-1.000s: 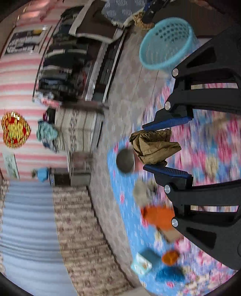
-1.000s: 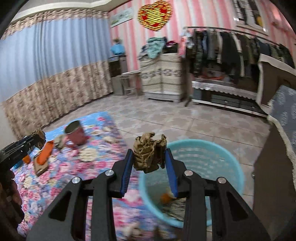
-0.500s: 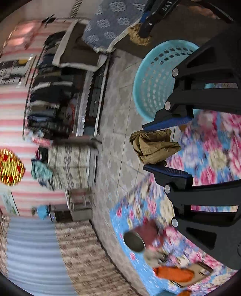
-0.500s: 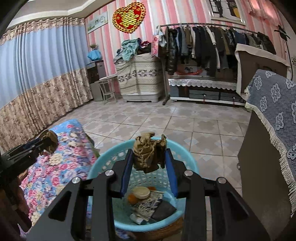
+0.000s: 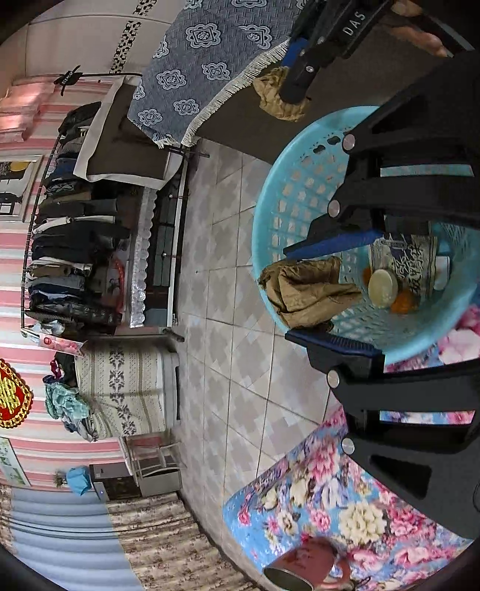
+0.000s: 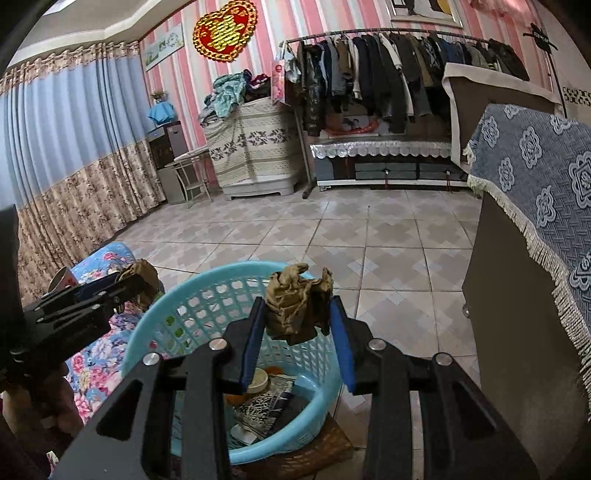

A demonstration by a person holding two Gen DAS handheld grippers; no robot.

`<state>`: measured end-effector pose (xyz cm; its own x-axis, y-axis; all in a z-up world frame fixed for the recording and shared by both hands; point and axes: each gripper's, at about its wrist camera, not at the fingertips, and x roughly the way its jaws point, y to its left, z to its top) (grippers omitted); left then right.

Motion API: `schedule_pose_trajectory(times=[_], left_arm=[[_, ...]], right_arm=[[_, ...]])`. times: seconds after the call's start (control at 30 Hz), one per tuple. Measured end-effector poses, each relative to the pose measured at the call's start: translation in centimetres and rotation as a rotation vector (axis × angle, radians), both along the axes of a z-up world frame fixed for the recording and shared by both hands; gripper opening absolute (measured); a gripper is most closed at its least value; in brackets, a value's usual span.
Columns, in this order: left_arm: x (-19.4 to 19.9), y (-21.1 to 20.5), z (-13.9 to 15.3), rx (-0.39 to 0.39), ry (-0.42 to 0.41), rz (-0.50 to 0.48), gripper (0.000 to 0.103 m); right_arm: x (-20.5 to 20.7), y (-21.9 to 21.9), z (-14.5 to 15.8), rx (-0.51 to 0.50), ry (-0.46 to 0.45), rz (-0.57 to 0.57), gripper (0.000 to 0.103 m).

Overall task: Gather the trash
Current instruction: 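Open the left tool to drop the brown cloth while the right tool drops the crumpled bag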

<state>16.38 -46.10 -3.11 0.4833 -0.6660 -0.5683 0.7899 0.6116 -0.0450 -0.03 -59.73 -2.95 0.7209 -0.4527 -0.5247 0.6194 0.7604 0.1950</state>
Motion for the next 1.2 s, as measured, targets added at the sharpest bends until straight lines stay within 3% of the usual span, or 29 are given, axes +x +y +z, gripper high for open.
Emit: schedule_pose_trajectory(times=[0.2, 0.37, 0.5, 0.77, 1.03, 1.2], left_arm=[[0.5, 0.0, 0.3, 0.003, -0.031, 0.037, 0.071], [0.9, 0.5, 0.8, -0.009, -0.014, 0.032, 0.075], [1.0, 1.4, 1.5, 0.002, -0.053, 0.078, 0.088], [2.3, 4.5, 3.2, -0.022, -0.095, 0.185, 0.097], [2.9, 6.9, 4.0, -0.011, -0.139, 0.240, 0.097], [3.3, 8.4, 4.1, 0.007, -0.163, 0.269, 0.097]], right_arm=[[0.1, -0.3, -0.3, 0.006, -0.005, -0.003, 0.036], [0.6, 0.0, -0.5, 0.022, -0.007, 0.013, 0.036], [1.0, 0.6, -0.6, 0.017, 0.004, 0.026, 0.036], [2.6, 1.5, -0.8, -0.001, 0.020, 0.052, 0.036], [6.1, 2.7, -0.9, -0.010, 0.049, 0.088, 0.036], [7.5, 3.0, -1.0, -0.004, 0.056, 0.087, 0.043]])
